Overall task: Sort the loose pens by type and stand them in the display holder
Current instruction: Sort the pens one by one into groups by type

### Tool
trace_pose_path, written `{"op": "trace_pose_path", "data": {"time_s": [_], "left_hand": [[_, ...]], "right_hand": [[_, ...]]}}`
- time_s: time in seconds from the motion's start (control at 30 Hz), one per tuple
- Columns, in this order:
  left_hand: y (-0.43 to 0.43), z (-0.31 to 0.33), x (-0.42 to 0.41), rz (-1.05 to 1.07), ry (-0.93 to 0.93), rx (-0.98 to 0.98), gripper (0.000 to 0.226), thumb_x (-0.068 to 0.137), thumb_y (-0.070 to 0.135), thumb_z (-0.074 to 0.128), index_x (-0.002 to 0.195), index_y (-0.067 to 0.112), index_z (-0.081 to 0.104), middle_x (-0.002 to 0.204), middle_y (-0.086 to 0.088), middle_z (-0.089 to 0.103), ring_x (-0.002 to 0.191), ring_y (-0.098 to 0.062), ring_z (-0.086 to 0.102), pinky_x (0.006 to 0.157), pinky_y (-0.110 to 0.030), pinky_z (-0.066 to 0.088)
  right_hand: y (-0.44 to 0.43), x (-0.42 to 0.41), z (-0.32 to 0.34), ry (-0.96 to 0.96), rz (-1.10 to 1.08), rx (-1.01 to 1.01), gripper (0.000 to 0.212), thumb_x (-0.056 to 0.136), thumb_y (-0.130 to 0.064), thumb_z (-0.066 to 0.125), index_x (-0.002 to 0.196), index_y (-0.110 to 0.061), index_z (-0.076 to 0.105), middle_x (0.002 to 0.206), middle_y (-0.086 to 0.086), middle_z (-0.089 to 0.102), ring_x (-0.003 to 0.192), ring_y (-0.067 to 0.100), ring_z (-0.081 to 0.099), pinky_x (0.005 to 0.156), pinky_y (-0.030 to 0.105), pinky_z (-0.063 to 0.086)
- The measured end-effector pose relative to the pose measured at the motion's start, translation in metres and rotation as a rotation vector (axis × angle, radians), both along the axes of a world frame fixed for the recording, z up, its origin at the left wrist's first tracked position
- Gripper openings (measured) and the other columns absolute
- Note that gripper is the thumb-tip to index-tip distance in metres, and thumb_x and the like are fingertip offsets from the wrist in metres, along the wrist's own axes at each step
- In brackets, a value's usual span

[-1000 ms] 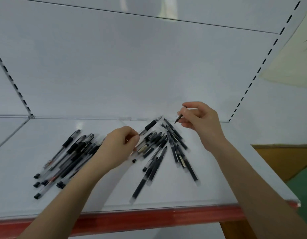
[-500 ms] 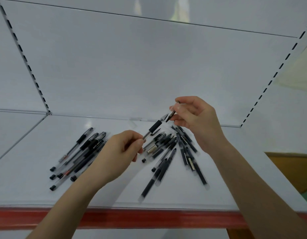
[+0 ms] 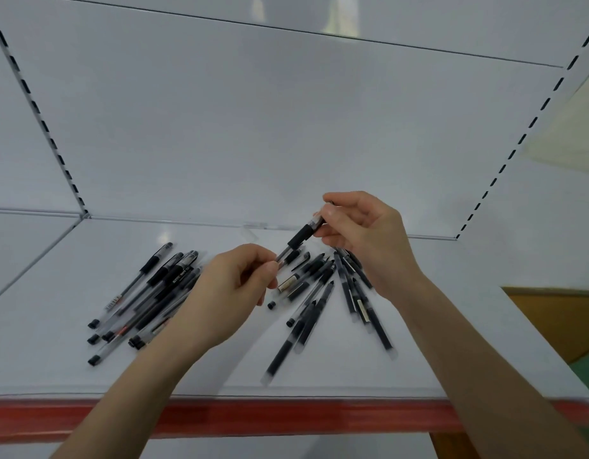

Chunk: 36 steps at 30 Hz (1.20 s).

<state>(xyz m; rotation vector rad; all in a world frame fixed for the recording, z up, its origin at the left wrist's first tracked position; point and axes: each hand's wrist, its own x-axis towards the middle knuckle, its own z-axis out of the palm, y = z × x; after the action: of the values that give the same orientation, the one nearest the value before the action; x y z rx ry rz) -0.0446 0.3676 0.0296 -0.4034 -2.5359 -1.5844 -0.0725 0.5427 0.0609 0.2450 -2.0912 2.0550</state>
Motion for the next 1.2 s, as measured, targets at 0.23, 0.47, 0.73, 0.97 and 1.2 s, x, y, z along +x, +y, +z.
{"op": "trace_pose_path", "data": {"time_s": [0.23,0.47,0.73,0.97,1.2], "left_hand": [[-0.002,-0.008,-0.003,0.037,0.008,0.079,0.016,0.088,0.005,0.050,0.082,0.012,0.063,0.055,0.017,0.061,0.048,-0.002,0.049,0.049,-0.008,0.039],[-0.017,-0.016,-0.004,0.167,-0.014,-0.031,0.012,0.087,0.013,0.055,0.081,0.014,0.065,0.064,0.007,0.064,0.052,-0.001,0.057,0.052,-0.011,0.045],[-0.073,-0.044,-0.002,0.629,0.092,-0.488,0.016,0.085,0.015,0.056,0.081,0.006,0.069,0.075,-0.007,0.049,0.068,-0.026,0.047,0.064,-0.029,0.033],[-0.088,-0.052,0.001,0.655,0.044,-0.592,0.019,0.086,0.015,0.056,0.096,0.003,0.067,0.084,-0.019,0.056,0.080,-0.039,0.055,0.069,-0.038,0.041],[-0.088,-0.054,0.002,0.649,0.114,-0.569,0.021,0.085,0.015,0.059,0.102,0.004,0.066,0.091,-0.019,0.058,0.087,-0.038,0.055,0.073,-0.036,0.040]], "right_hand": [[-0.011,-0.003,-0.006,0.071,-0.025,0.023,0.011,0.087,-0.006,0.060,0.092,-0.015,0.063,0.071,-0.001,0.069,0.065,0.009,0.067,0.067,0.018,0.054],[-0.012,-0.021,-0.019,-0.010,0.089,0.152,0.010,0.088,-0.008,0.058,0.095,-0.012,0.063,0.081,0.002,0.069,0.069,0.007,0.068,0.068,0.020,0.056],[-0.019,-0.083,-0.050,0.004,-0.020,0.720,0.018,0.089,-0.016,0.057,0.102,-0.009,0.066,0.095,0.000,0.066,0.087,0.011,0.059,0.084,0.022,0.047],[-0.075,-0.109,-0.055,0.033,0.110,0.936,0.020,0.090,-0.017,0.056,0.100,-0.002,0.064,0.103,0.011,0.066,0.090,0.020,0.058,0.078,0.025,0.044],[-0.076,-0.116,-0.057,-0.031,0.076,1.059,0.027,0.087,-0.007,0.051,0.109,0.007,0.060,0.112,0.019,0.064,0.103,0.032,0.060,0.085,0.033,0.050]]}}
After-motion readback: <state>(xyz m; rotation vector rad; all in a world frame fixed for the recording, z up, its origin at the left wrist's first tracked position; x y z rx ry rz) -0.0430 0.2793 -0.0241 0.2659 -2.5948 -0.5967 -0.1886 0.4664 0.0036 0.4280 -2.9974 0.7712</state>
